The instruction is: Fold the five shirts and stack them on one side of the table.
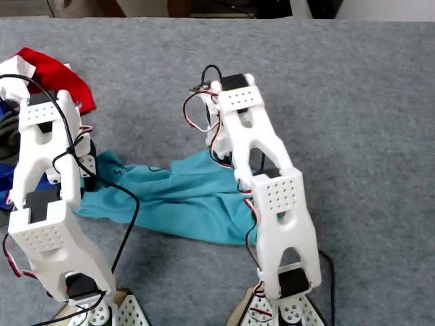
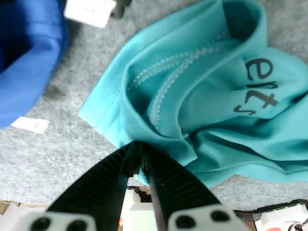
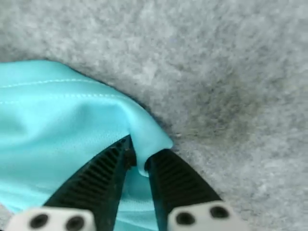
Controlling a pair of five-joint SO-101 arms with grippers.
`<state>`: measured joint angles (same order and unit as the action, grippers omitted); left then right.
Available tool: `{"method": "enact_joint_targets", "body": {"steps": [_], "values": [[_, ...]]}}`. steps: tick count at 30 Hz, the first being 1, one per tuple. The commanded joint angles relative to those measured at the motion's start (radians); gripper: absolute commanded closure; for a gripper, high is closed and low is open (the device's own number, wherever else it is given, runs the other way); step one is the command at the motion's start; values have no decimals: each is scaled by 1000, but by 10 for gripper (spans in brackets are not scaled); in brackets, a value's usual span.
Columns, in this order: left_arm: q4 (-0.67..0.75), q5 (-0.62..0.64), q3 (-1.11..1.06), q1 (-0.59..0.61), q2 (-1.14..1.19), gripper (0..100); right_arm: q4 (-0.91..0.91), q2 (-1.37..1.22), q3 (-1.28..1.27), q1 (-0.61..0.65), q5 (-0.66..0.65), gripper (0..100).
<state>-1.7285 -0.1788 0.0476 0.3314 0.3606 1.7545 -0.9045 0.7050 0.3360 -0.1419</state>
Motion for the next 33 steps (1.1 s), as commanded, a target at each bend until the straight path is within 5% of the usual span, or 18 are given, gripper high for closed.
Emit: {"method": "enact_joint_targets", "body": {"steps": [1,12,19,30,33], "values": [[-11,-5,11,9,-51,981,6,119,91,-27,-3,972],[-8,5,150,66,-111,981,-170,151,490,-67,-66,972],[23,97,164,8,-105,981,-351,64,380,-177,-68,972],[64,115,78,-69,-104,981,-43,-133,329,-117,-270,963],[87,115,80,-69,-104,981,-5,-128,349,-156,-270,878]]}}
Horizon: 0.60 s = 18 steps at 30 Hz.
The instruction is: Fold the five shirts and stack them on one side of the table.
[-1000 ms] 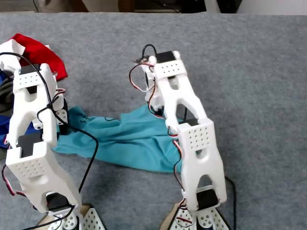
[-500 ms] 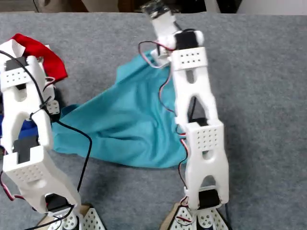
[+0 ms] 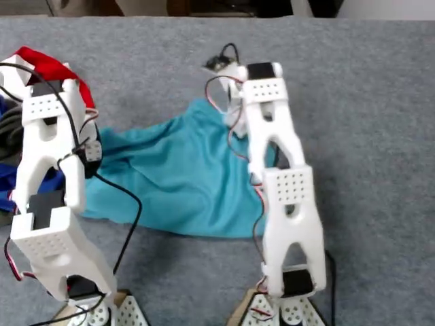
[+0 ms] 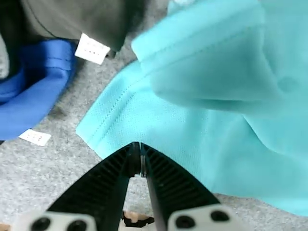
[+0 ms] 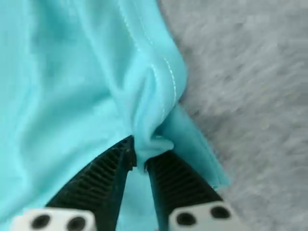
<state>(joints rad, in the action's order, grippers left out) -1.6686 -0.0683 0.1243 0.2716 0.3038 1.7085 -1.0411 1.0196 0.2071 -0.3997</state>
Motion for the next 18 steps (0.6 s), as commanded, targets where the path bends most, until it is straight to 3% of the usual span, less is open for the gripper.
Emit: {"method": "enact_joint_targets", "body": {"steps": [1,5,9,18], "values": [[37,5,5,-8,-47,981,49,15,58,-47,-12,845],[44,6,6,-8,-47,981,71,70,217,-139,-18,753],[44,8,0,-6,-47,981,66,125,357,-202,-12,745],[46,8,2,-8,-47,981,-81,56,435,-173,44,746]]}}
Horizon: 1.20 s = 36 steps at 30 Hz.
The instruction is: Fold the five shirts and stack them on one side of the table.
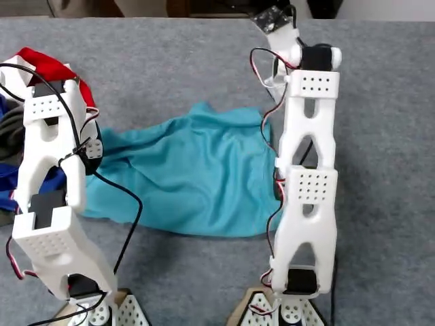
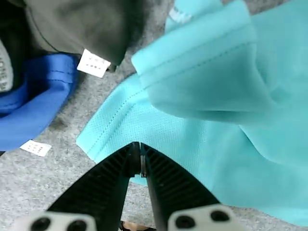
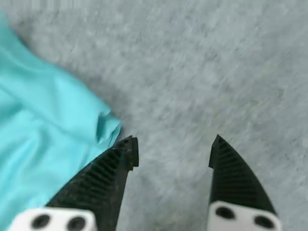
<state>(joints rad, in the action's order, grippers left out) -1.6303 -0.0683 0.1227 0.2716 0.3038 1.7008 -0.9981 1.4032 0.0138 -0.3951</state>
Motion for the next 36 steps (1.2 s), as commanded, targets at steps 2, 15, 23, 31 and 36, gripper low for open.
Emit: {"method": "enact_joint_targets", "body": {"steps": [2,15,23,31,36], "values": [[8,8,2,-8,-47,981,-130,-24,51,58,75,746],[8,6,2,-8,-44,981,-244,-308,58,168,149,746],[2,6,11,-6,53,981,-146,-302,58,162,153,908],[5,6,11,0,62,981,-12,-278,214,140,152,984],[6,8,44,3,67,980,69,-222,246,145,150,984]]}}
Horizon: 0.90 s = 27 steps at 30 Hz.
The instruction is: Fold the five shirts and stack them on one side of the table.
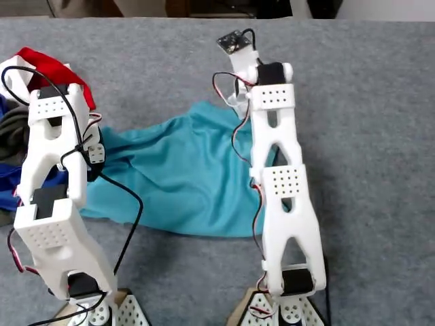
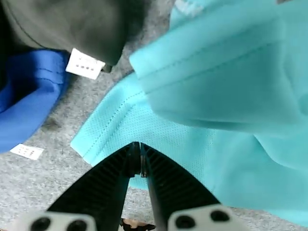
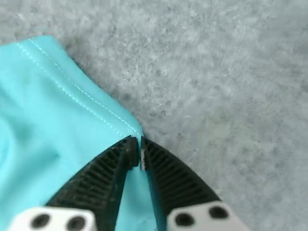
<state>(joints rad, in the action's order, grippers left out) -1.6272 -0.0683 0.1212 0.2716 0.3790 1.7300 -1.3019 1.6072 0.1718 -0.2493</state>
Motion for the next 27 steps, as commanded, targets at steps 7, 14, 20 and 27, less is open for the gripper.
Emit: {"method": "enact_joint_targets", "body": {"steps": [7,14,20,27], "values": [[18,196,218,35,4,980,52,91,59,-12,12,986],[48,301,379,31,90,979,58,159,59,-24,15,986],[46,302,445,29,139,979,58,309,-41,-36,15,987],[44,302,448,28,145,979,57,588,-363,-36,8,987]]}}
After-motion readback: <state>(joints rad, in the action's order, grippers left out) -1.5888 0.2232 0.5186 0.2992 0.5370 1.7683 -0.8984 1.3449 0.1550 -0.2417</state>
